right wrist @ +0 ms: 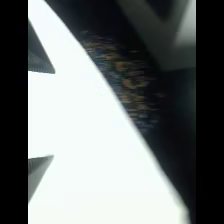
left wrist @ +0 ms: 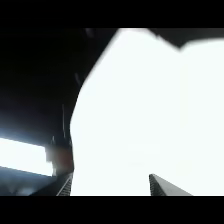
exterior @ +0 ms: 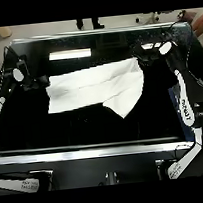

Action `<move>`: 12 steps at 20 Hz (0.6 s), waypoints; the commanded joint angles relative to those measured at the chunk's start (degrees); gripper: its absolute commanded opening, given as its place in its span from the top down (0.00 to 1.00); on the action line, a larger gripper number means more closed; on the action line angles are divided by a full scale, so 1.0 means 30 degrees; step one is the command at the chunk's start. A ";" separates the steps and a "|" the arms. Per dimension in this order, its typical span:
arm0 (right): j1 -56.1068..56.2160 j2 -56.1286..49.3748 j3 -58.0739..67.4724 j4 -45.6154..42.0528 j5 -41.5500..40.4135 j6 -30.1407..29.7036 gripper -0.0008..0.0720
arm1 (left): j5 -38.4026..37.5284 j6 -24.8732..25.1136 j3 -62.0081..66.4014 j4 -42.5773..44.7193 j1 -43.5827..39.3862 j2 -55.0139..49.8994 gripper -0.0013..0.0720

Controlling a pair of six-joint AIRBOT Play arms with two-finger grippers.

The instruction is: Fold the shirts.

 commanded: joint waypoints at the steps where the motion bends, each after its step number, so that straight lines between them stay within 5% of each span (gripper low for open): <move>1: -0.1392 0.0277 0.0022 -0.0350 0.4568 -0.1362 0.27 | -0.4772 0.3002 0.0415 -0.1413 0.1428 -0.0423 0.19; 3: -0.2973 0.0495 -0.0015 -0.1304 0.8918 -0.1770 0.33 | -0.6841 0.3264 -0.0510 -0.2164 0.3082 0.0000 0.19; 5: -0.4000 0.0495 -0.0758 -0.1836 1.1599 -0.2477 0.33 | -0.6674 0.3439 -0.2943 -0.4313 0.4386 0.0568 0.34; 12: -0.3643 0.0488 -0.2229 -0.1756 1.2262 -0.3446 0.33 | -0.0947 0.4051 -0.6754 -0.7555 0.3636 0.0765 0.35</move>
